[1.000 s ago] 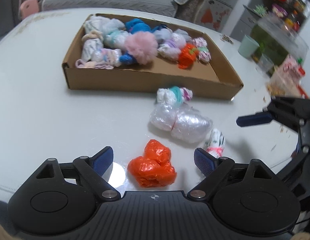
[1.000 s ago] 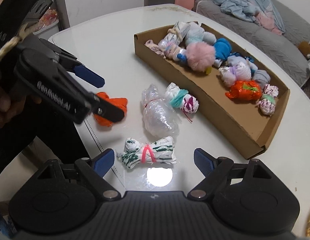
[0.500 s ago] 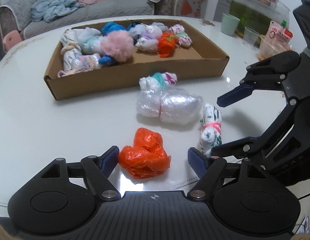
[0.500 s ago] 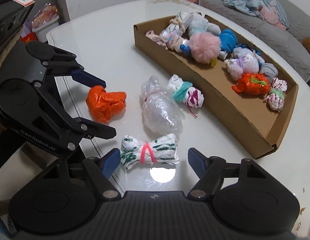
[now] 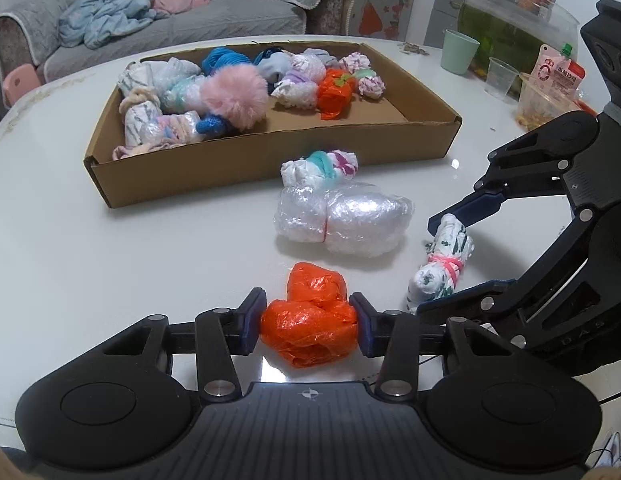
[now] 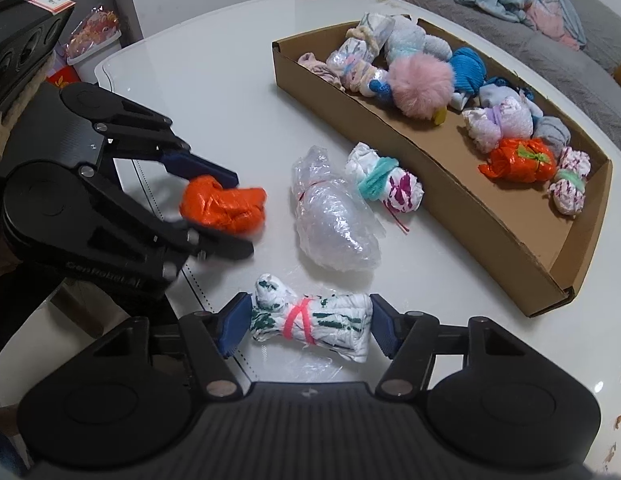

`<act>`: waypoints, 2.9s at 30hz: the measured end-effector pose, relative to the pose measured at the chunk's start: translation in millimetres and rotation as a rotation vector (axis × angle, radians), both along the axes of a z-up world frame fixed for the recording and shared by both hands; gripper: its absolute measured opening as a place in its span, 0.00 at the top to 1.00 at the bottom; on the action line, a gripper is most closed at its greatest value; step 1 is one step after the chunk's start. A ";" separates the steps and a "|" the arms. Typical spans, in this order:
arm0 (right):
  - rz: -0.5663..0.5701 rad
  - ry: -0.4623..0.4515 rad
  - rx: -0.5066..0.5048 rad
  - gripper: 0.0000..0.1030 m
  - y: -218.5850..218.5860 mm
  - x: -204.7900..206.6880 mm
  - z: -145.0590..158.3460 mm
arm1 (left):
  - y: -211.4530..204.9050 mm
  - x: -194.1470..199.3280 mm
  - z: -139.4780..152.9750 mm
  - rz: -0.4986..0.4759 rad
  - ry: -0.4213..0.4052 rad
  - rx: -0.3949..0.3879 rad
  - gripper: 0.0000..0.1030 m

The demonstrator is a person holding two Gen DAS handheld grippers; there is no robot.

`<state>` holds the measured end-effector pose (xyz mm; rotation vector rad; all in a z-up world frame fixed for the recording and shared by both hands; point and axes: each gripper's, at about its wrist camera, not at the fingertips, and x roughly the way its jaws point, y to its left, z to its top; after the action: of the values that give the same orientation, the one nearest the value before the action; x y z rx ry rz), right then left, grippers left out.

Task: Organize objects
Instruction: 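Grasp the orange plastic bag with the left tool while the right tool grasps the white pink-tied bundle, then carry the orange bag and white bundle into the tray with both tools and release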

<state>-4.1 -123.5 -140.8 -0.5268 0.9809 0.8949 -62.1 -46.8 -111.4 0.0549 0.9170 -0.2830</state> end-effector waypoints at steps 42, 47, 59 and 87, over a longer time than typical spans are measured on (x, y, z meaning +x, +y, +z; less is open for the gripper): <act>-0.190 -0.213 0.202 0.45 -66.5 131.6 79.1 | -42.1 137.2 71.2 -0.066 -0.070 -0.002 0.52; -0.127 -0.179 0.159 0.45 -62.9 140.8 65.6 | -47.4 153.4 56.6 -0.068 -0.032 -0.013 0.52; 0.048 -0.189 0.049 0.45 -51.9 159.6 34.3 | -61.5 182.9 22.1 -0.080 0.075 -0.044 0.52; 0.146 -0.279 -0.117 0.43 -39.7 161.0 8.5 | -68.5 206.4 3.6 -0.045 0.087 -0.123 0.46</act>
<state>156.9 -163.1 -132.3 -0.8086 0.7501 0.8696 144.3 -115.3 -107.8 -0.0506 0.9836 -0.3854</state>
